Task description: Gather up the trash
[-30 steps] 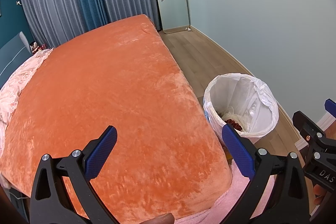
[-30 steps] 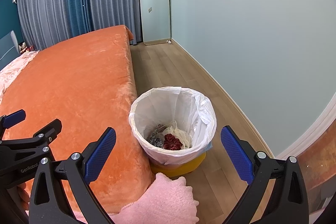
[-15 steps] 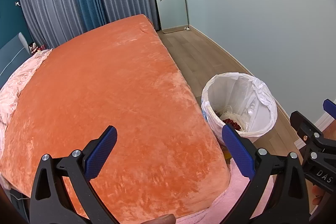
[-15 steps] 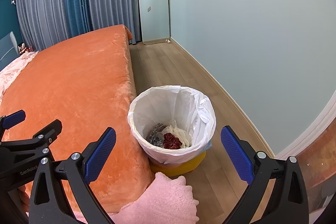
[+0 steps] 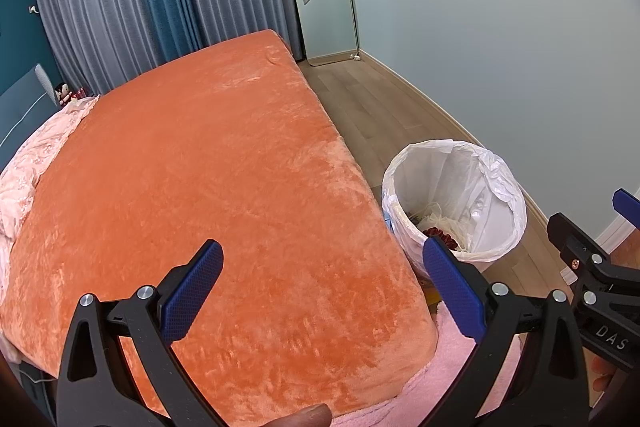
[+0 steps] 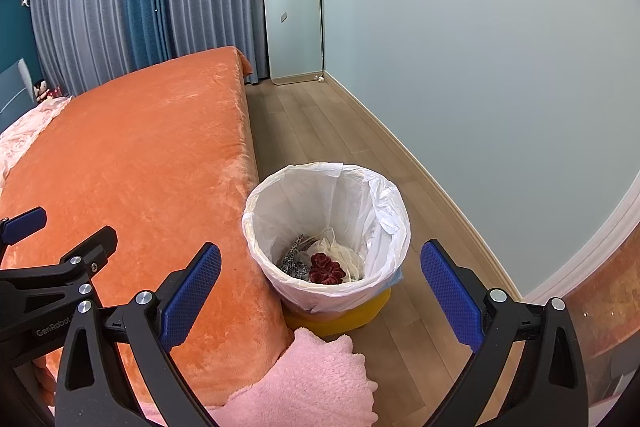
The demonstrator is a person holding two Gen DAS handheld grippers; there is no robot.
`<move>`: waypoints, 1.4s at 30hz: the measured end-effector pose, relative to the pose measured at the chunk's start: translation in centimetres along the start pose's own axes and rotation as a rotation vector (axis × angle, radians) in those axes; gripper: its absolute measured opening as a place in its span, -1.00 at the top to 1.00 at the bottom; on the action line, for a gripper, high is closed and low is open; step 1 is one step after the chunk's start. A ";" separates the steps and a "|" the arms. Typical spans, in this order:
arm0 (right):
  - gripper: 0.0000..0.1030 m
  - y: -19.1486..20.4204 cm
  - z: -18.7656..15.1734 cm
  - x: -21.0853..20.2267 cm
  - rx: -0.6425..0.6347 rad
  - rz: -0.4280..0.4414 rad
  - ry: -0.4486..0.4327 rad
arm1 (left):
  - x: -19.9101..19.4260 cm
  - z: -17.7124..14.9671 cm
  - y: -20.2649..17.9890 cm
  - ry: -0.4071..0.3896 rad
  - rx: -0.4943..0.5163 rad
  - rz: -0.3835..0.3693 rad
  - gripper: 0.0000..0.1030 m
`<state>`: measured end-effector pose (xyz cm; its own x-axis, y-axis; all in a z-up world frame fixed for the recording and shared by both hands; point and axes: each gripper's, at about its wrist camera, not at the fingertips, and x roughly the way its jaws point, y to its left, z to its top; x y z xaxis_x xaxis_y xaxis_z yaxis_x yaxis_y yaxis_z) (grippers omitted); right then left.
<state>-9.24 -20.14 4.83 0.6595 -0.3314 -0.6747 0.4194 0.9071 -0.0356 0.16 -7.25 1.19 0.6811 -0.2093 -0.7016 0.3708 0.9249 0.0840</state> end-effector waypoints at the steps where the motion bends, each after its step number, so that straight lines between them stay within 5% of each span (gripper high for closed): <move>1: -0.87 0.0 0.0 0.1 -0.001 0.000 0.000 | 0.0 0.0 -0.1 -0.001 0.001 -0.001 -0.85; 42: -0.87 -0.6 -0.1 0.7 0.000 0.001 0.002 | -0.2 0.1 -0.7 0.002 0.000 -0.015 -0.85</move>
<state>-9.14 -20.92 4.31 0.6585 -0.3299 -0.6764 0.4189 0.9074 -0.0348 -0.17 -7.90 1.30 0.6743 -0.2222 -0.7043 0.3807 0.9218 0.0736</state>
